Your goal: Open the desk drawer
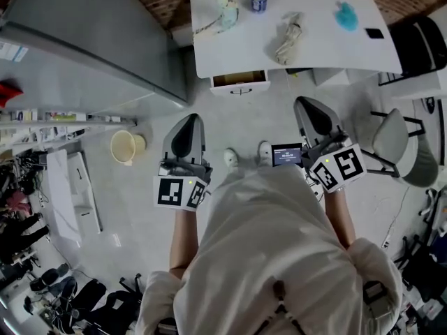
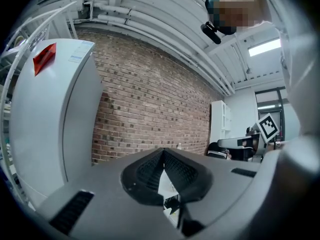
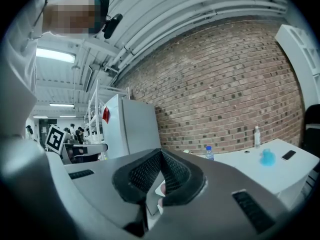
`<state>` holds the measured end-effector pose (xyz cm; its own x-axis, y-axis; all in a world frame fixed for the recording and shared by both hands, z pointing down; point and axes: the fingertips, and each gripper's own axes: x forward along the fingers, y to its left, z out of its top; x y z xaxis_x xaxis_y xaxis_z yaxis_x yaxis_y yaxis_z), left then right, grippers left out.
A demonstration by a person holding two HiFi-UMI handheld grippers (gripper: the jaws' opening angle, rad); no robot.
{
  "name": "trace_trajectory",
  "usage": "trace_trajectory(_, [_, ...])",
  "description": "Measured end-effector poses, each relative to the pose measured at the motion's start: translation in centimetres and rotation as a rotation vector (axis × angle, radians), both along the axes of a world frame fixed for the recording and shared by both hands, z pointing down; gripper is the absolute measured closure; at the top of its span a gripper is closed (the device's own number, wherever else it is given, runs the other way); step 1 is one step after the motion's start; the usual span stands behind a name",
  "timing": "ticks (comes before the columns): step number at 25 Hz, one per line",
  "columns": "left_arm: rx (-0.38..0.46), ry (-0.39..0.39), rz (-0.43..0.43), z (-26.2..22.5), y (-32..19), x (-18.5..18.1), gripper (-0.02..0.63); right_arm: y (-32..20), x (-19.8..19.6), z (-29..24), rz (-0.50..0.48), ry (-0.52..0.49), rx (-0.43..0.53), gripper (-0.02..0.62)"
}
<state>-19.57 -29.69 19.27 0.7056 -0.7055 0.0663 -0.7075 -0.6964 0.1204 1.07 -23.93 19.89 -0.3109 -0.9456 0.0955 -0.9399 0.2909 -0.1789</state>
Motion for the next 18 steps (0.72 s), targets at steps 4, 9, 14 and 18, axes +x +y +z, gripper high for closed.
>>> trace_trajectory(4, [0.012,-0.002,0.01,-0.02,0.53,0.59,0.598,0.46,-0.08,0.19,0.003,-0.002,-0.003,0.569])
trace_trajectory(9, [0.016,0.029,0.014,-0.13,0.89,0.41,0.598,1.04,0.29,0.52,0.03,-0.016,-0.01,0.569])
trace_trajectory(14, [0.015,0.021,0.009,0.18,0.83,0.11,0.598,1.01,0.84,0.29,0.055,-0.019,0.001,0.569])
trace_trajectory(18, [0.008,0.02,0.003,0.47,0.57,-0.21,0.598,0.69,0.83,0.37,0.062,-0.018,0.001,0.569])
